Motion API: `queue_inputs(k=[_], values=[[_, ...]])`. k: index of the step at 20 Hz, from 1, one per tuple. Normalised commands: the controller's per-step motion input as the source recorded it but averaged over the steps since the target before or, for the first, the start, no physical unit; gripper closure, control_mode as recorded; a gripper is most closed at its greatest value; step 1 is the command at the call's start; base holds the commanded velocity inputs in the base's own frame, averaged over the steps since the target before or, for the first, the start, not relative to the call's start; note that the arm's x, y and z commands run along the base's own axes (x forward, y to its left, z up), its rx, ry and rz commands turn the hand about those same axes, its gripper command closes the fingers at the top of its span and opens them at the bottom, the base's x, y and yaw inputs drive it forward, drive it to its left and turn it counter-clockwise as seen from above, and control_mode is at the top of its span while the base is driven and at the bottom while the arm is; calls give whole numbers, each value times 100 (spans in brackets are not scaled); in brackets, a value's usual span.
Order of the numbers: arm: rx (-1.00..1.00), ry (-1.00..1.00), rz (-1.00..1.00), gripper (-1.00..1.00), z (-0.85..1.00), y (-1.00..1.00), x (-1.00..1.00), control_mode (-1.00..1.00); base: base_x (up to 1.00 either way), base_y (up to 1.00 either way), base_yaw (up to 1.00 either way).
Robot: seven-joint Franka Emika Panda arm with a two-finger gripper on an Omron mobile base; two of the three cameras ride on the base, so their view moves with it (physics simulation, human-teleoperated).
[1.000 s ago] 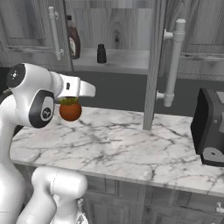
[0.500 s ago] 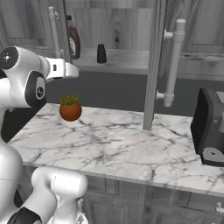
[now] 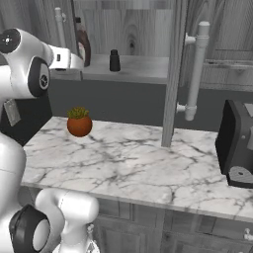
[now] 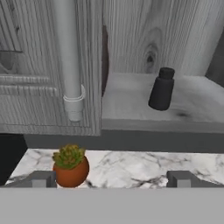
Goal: Move the syrup bottle and shaker from the cabinet to the dining counter.
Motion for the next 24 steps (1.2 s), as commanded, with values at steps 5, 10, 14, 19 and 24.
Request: queue_inputs(k=[5, 10, 14, 19, 24], values=[[16, -3, 0, -100, 32, 24, 16, -100, 0, 0, 0], [3, -4, 0, -100, 2, 45, 29, -100, 0, 0, 0], [0, 0, -1, -100, -2, 25, 56, -100, 0, 0, 0], [0, 0, -3, -100, -8, 0, 77, -100, 0, 0, 0], [0, 0, 0, -100, -12, 3, 68, -100, 0, 0, 0]])
